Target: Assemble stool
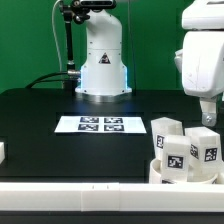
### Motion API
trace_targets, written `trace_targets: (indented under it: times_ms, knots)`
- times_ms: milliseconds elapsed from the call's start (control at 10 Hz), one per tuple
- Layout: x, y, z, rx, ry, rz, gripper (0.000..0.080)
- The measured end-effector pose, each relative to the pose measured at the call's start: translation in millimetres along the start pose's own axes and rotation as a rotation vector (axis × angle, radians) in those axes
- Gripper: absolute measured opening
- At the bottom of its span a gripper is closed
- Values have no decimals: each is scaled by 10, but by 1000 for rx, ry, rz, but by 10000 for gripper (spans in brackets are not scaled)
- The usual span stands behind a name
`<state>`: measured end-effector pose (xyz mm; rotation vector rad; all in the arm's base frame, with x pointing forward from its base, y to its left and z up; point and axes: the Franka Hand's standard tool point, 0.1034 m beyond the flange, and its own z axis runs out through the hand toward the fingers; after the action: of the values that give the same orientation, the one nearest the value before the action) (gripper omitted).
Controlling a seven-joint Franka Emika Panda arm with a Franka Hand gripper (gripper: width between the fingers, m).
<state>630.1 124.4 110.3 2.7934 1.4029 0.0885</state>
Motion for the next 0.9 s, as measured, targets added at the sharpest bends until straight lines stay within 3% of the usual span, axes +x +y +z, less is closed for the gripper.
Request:
trace_targets:
  times_ms: [300,500,900]
  knots:
    - [-26,25,9,-3,-5,-223,649]
    - [-27,45,110,5,-38,-469,649]
    - [24,124,174,-6,-68,-778,649]
